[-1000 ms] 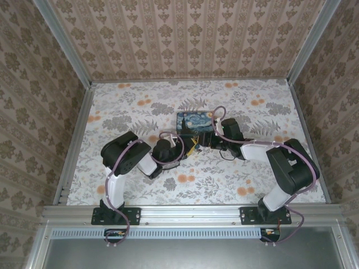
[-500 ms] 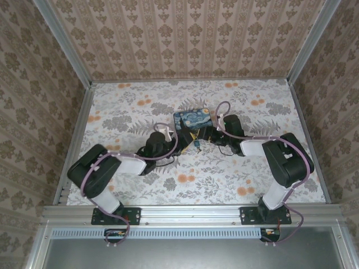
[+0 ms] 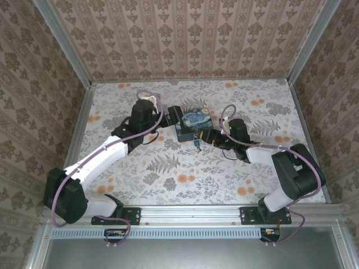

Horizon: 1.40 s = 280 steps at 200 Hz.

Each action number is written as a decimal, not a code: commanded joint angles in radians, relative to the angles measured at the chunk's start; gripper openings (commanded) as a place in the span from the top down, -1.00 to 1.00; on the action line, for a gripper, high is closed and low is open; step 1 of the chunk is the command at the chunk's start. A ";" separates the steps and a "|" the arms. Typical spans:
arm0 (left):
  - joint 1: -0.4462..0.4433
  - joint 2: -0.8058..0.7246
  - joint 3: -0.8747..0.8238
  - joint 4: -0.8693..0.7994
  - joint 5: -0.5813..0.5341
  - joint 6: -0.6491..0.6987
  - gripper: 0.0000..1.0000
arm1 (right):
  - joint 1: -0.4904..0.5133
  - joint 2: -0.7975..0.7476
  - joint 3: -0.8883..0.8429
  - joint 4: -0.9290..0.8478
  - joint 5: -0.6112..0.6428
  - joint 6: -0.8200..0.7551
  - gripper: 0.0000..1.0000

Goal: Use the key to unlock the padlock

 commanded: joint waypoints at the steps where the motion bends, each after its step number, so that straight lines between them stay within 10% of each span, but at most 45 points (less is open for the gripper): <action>1: 0.017 0.020 0.088 -0.201 -0.148 0.182 -1.00 | -0.002 -0.057 -0.025 -0.034 0.051 -0.035 -0.19; 60: 0.048 0.106 0.190 -0.162 -0.238 0.385 -1.00 | 0.010 -0.046 -0.023 -0.118 0.094 -0.110 -0.16; 280: 0.061 0.341 0.243 -0.211 -0.137 0.246 -1.00 | 0.112 0.207 0.102 -0.071 0.106 -0.322 -0.06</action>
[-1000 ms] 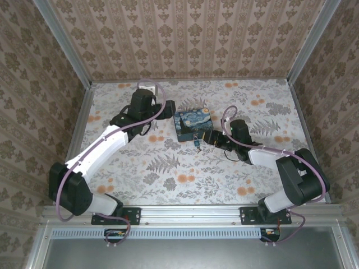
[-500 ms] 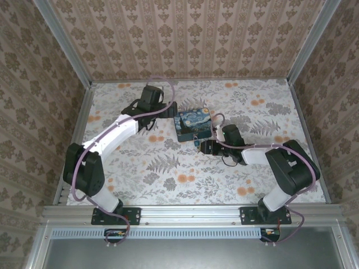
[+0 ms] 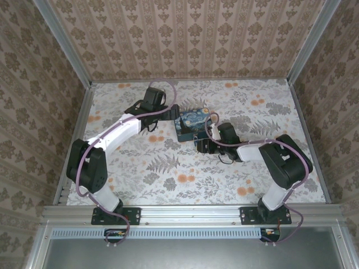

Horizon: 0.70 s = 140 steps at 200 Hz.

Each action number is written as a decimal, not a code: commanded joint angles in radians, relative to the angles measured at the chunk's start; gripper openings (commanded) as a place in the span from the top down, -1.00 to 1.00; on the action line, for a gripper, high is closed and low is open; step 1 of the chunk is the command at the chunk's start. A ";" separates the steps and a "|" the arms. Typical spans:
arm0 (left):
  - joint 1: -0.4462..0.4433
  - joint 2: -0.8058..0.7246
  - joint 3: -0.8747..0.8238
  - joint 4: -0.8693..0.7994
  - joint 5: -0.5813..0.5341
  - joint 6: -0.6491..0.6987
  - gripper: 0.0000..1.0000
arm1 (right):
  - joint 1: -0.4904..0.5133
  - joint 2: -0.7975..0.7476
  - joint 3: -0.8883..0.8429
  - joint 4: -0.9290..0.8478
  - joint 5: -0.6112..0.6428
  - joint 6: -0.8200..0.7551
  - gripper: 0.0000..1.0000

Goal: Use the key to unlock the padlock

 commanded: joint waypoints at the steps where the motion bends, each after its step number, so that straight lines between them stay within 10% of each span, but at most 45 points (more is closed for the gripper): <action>1: 0.001 0.004 -0.020 0.006 0.013 -0.028 -1.00 | 0.015 0.034 0.038 0.016 0.009 -0.013 -0.06; 76: 0.001 -0.002 -0.039 0.013 0.023 -0.030 -1.00 | 0.031 0.080 0.060 0.015 0.022 -0.013 0.04; 140: 0.002 -0.003 -0.042 0.017 0.040 -0.029 -1.00 | 0.032 0.082 0.037 0.028 0.059 0.000 0.54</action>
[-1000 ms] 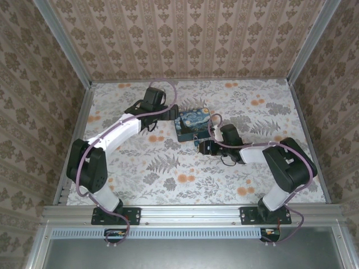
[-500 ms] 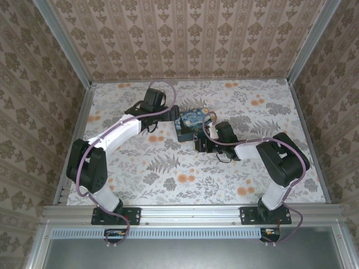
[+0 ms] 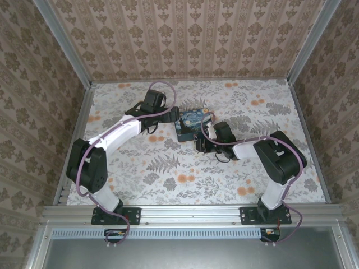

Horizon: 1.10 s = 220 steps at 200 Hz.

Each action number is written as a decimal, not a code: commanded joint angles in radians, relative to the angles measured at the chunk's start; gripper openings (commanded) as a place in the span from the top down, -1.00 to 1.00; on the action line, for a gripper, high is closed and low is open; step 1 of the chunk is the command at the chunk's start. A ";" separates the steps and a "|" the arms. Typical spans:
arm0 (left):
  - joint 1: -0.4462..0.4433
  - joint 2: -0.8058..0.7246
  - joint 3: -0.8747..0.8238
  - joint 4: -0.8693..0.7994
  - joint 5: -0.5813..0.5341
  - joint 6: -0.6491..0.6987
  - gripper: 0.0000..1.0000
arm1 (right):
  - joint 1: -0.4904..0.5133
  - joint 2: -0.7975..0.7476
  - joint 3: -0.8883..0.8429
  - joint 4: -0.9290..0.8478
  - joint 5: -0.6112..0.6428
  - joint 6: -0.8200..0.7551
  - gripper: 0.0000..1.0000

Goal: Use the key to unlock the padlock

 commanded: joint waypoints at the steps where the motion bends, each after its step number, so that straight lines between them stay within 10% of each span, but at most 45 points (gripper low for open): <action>1: 0.002 -0.004 -0.012 0.009 0.018 -0.015 -1.00 | 0.007 0.017 -0.009 0.007 0.028 0.000 0.55; 53: 0.001 -0.025 -0.021 -0.003 0.024 -0.010 -1.00 | 0.002 -0.012 -0.029 0.001 0.035 0.019 1.00; 220: -0.223 0.009 -0.049 -0.102 -0.272 -0.021 -1.00 | -0.036 -0.050 -0.181 0.194 0.013 0.300 1.00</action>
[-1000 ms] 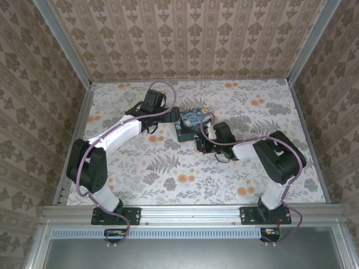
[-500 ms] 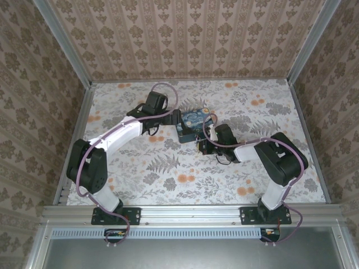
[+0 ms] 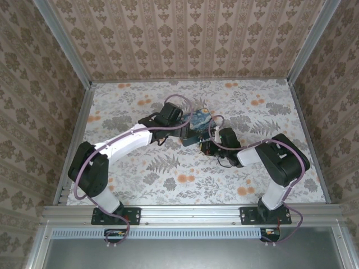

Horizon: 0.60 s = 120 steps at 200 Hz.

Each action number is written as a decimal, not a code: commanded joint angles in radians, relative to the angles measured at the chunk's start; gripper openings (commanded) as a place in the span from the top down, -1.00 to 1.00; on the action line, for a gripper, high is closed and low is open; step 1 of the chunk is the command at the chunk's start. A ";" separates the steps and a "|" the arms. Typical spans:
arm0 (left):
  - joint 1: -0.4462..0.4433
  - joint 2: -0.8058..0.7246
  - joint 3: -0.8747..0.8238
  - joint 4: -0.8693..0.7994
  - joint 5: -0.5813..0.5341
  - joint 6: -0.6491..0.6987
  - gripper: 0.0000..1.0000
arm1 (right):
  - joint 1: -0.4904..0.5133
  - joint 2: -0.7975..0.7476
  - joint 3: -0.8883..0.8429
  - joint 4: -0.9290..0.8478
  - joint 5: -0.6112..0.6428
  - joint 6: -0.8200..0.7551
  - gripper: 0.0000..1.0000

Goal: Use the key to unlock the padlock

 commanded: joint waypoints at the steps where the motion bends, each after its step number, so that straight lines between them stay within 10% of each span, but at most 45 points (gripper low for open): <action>1: -0.015 0.030 0.003 -0.029 -0.081 -0.026 -1.00 | -0.007 -0.014 -0.028 -0.001 0.000 0.066 1.00; 120: -0.111 0.175 0.060 -0.070 -0.178 -0.010 -1.00 | -0.036 -0.008 -0.089 0.092 0.017 0.176 1.00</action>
